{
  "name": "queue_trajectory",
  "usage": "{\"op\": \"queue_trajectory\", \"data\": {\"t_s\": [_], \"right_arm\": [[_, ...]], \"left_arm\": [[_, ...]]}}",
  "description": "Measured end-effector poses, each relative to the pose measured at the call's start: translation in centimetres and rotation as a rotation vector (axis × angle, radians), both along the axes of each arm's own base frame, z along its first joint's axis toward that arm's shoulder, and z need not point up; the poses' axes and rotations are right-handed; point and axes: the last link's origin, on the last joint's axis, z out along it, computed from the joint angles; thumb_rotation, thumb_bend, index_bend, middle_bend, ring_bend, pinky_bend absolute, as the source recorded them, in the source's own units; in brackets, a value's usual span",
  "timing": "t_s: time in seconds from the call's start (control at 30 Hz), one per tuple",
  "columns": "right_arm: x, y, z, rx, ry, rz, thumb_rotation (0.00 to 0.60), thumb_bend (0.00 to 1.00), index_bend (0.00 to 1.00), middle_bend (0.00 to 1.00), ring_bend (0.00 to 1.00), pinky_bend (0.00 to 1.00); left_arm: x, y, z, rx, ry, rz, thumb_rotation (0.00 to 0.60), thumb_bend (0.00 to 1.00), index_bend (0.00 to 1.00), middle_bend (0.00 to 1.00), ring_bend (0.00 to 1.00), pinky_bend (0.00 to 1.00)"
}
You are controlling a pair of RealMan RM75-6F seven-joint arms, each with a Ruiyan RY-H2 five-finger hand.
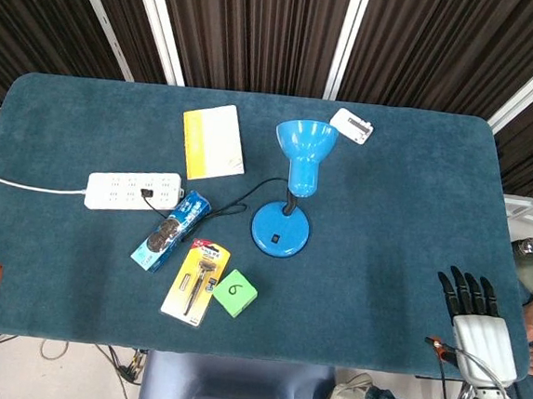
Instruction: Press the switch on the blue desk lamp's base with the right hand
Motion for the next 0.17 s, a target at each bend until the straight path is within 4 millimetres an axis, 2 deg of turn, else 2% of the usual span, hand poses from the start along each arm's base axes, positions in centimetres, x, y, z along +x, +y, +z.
{"op": "queue_trajectory", "data": {"t_s": [0.17], "right_arm": [[-1.26, 0.57, 0.57, -0.072, 0.028, 0.01, 0.6, 0.2, 0.0, 0.0, 0.0, 0.0]], "left_arm": [[0.03, -0.08, -0.03, 0.0, 0.011, -0.008, 0.6, 0.38, 0.16, 0.0, 0.0, 0.0]]}}
